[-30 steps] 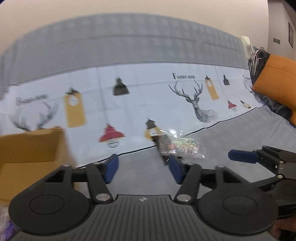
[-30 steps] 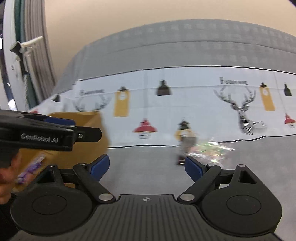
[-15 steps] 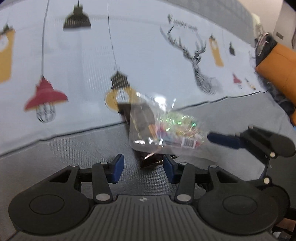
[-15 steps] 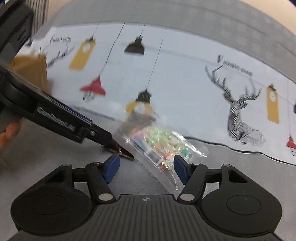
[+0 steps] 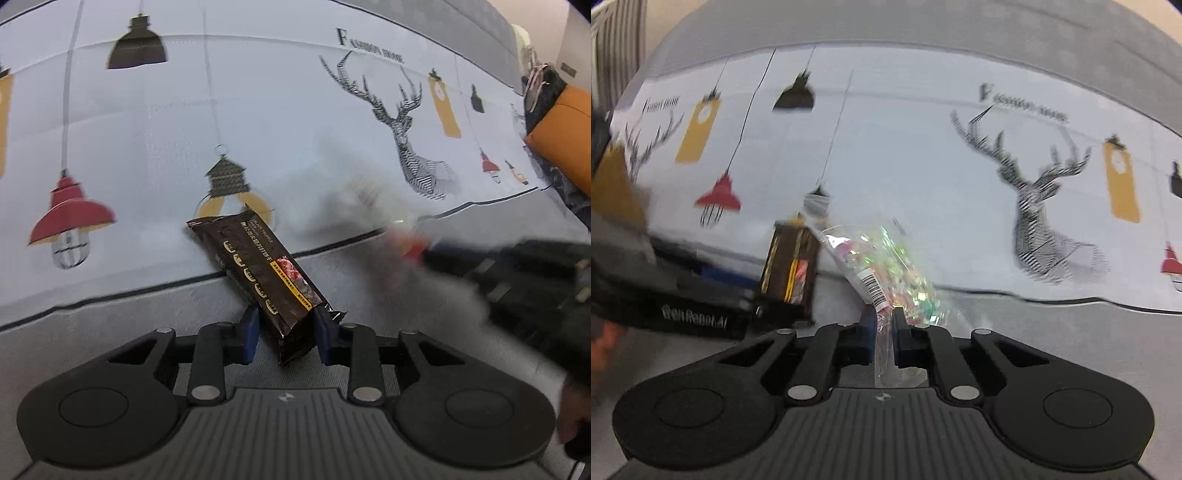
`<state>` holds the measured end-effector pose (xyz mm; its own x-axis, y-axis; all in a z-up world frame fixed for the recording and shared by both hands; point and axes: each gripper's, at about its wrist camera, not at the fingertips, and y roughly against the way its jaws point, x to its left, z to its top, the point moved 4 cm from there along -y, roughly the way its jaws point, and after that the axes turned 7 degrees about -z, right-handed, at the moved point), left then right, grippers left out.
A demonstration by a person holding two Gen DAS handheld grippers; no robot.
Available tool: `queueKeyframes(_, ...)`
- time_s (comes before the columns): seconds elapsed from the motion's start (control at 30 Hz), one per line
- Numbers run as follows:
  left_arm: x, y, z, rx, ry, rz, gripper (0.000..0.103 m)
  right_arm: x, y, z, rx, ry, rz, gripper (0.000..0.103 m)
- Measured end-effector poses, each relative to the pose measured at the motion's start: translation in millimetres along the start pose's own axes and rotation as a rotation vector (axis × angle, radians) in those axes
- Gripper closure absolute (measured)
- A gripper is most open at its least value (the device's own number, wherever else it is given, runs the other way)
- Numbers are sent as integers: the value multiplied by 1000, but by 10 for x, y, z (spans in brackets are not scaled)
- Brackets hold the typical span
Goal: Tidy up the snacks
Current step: 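Grasp the dark chocolate bar with the left tool while the right tool grasps the clear candy bag, then carry the dark bar and candy bag into the box, open both tools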
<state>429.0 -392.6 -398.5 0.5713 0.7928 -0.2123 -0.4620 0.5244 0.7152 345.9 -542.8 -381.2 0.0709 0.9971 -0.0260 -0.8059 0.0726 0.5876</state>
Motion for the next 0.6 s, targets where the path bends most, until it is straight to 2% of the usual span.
queueKeyframes(0.13,73,319,-115,21,37,-15,76,-186,357,89,-45,-153,30,99)
queueKeyframes(0.23,108,603,-239,36,57,-17,76,-261,610,42,-26,-264,80,100)
queueKeyframes(0.37,127,666,-358,82,89,-34,75,-225,734,-56,22,-277,89,100)
queueKeyframes(0.43,163,574,-341,88,119,-4,72,-201,672,-101,39,-265,95,100)
queueKeyframes(0.47,197,522,-324,80,153,-7,68,-183,624,-136,55,-251,89,99)
queueKeyframes(0.5,214,465,-305,80,183,-15,59,-163,589,-167,63,-231,79,98)
queueKeyframes(0.53,228,406,-270,77,216,-21,54,-133,565,-191,68,-209,74,93)
queueKeyframes(0.57,239,361,-245,71,235,-22,48,-84,532,-209,79,-174,68,92)
queueKeyframes(0.6,241,321,-223,67,240,-13,47,-27,505,-220,82,-131,54,91)
